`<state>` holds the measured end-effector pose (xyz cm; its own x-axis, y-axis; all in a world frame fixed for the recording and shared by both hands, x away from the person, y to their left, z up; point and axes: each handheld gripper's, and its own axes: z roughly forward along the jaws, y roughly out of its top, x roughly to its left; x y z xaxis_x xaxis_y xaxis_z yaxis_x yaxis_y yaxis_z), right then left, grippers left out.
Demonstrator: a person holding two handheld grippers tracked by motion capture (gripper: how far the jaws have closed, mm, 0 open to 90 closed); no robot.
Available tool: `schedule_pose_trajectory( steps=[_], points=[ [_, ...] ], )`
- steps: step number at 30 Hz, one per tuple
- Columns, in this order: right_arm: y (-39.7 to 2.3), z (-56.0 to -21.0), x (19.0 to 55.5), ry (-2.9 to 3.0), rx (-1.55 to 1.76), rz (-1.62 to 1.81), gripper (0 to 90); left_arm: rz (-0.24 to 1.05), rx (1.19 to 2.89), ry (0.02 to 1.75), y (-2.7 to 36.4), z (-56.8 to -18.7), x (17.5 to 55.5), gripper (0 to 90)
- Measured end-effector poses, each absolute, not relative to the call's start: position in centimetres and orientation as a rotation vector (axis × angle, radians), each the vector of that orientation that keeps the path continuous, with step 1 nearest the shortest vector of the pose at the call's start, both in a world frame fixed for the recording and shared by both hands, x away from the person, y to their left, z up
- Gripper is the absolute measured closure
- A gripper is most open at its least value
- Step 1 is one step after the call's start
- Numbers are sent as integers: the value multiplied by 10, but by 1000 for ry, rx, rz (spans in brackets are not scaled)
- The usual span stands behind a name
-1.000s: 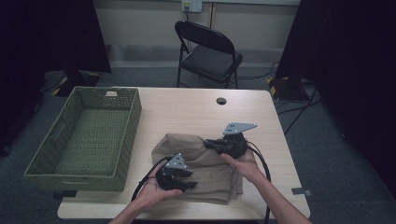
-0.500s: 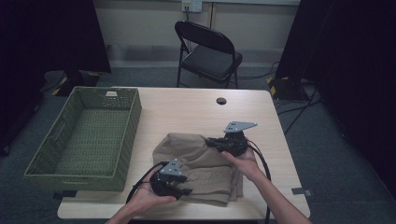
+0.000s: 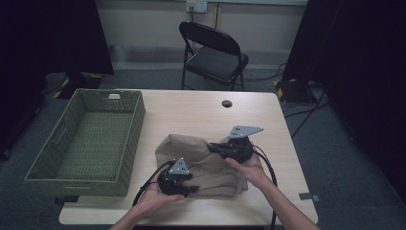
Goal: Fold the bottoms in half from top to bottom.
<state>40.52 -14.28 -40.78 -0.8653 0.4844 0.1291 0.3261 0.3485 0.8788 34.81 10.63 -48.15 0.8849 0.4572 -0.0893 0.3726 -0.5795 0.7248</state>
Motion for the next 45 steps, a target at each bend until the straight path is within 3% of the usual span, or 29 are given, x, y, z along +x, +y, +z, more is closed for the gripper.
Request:
schedule_pose_trajectory(
  steps=[25,45],
  points=[
    [-137,-439,364,2633,707,1474,872,204,2250,615,110,-480,347,470],
    [-121,-481,357,2713,716,1252,869,203,2233,653,110,-481,351,470]
  ],
)
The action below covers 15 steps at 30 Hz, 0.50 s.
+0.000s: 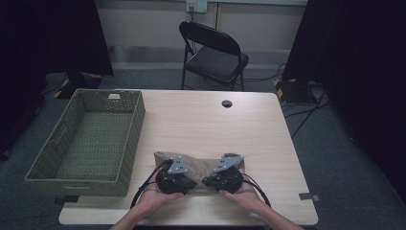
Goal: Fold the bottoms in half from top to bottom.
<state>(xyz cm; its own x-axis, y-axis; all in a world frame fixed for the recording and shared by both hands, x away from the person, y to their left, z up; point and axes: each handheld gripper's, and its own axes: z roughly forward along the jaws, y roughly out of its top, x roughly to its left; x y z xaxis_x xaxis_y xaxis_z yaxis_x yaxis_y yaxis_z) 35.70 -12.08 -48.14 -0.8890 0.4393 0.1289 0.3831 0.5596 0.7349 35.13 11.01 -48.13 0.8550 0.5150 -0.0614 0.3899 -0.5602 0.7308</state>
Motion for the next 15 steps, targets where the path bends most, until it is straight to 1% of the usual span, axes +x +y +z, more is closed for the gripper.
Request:
schedule_pose_trajectory(
  steps=[4,6,9,11,15],
  points=[
    [-120,-484,358,2701,733,1235,870,191,2213,677,113,-477,351,476],
    [-120,-484,360,2702,737,1234,870,164,2191,688,117,-473,349,478],
    [-122,-485,364,2695,747,1237,870,158,2171,685,121,-466,345,493],
    [-124,-485,368,2685,766,1239,870,146,2154,673,123,-462,342,518],
    [-126,-486,373,2671,787,1247,869,164,2122,655,125,-455,340,526]
  ],
)
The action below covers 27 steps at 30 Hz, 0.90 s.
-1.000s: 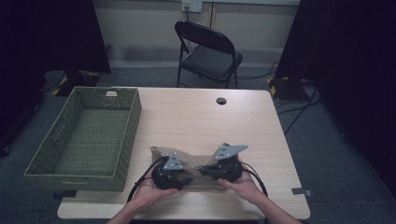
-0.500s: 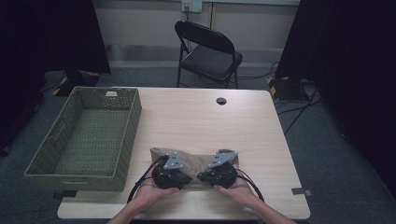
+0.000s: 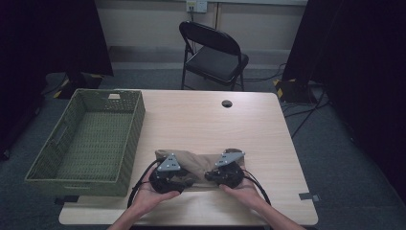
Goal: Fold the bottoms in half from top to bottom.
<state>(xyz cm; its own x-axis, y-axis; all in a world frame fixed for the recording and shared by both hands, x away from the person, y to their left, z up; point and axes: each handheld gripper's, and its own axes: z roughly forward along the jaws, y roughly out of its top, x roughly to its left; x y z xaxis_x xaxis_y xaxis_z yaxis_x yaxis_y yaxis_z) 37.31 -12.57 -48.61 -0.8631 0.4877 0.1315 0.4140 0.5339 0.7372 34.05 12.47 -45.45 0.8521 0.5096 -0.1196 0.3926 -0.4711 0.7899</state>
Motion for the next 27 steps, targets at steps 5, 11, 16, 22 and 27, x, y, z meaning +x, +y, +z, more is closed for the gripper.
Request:
schedule_pose_trajectory(
  steps=[5,11,16,22,27],
  points=[
    [-127,-487,373,2667,802,1269,864,160,2069,655,128,-446,344,524],
    [-127,-487,372,2666,803,1269,859,141,1981,625,129,-426,348,521],
    [-125,-487,367,2686,782,1271,851,173,1925,652,135,-418,356,511],
    [-122,-487,361,2686,726,1264,850,169,1998,748,141,-436,370,512],
    [-122,-485,362,2702,709,1258,787,142,2168,796,140,-459,372,485]
  ],
)
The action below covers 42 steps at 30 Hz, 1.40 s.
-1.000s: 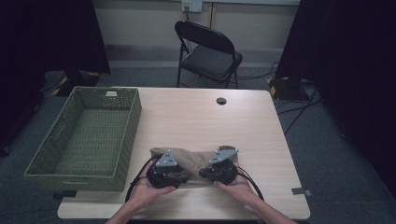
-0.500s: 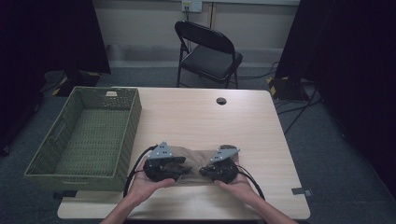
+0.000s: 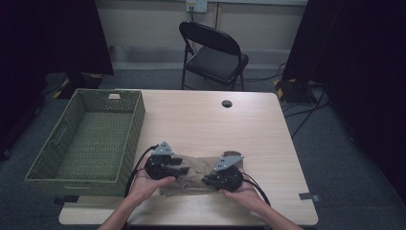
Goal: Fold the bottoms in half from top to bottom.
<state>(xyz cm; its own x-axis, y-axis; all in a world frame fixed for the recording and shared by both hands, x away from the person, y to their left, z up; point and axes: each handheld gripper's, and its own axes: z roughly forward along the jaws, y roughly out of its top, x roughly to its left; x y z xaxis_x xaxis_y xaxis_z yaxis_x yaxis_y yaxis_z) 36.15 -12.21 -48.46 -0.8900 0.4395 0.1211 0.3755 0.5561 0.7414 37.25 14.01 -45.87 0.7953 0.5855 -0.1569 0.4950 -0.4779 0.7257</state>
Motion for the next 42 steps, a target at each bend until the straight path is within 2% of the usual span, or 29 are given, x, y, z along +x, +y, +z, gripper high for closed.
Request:
schedule_pose_trajectory(
  steps=[4,8,13,16,21,27,30,33,36,41,42],
  points=[
    [-123,-476,359,2724,711,1270,670,110,2188,796,141,-464,367,480],
    [-128,-457,360,2672,741,1360,593,94,2190,794,141,-470,367,474],
    [-140,-426,377,2533,827,1468,587,51,2179,800,143,-477,368,466],
    [-147,-420,390,2493,866,1453,597,60,2184,781,142,-480,368,466],
    [-154,-433,395,2510,914,1306,605,53,2180,786,143,-481,368,466],
    [-174,-442,373,2528,941,1253,587,60,2174,793,143,-482,367,467],
    [-182,-455,361,2549,963,1181,544,70,2168,799,142,-483,365,466],
    [-188,-460,354,2535,963,1168,447,87,2172,788,142,-483,364,466],
    [-188,-467,354,2529,976,1132,395,83,2174,784,142,-483,365,466],
    [-185,-482,361,2571,999,1071,373,67,2180,768,143,-481,363,467],
    [-184,-483,361,2569,992,1069,373,100,2167,748,147,-477,363,471]
  ],
)
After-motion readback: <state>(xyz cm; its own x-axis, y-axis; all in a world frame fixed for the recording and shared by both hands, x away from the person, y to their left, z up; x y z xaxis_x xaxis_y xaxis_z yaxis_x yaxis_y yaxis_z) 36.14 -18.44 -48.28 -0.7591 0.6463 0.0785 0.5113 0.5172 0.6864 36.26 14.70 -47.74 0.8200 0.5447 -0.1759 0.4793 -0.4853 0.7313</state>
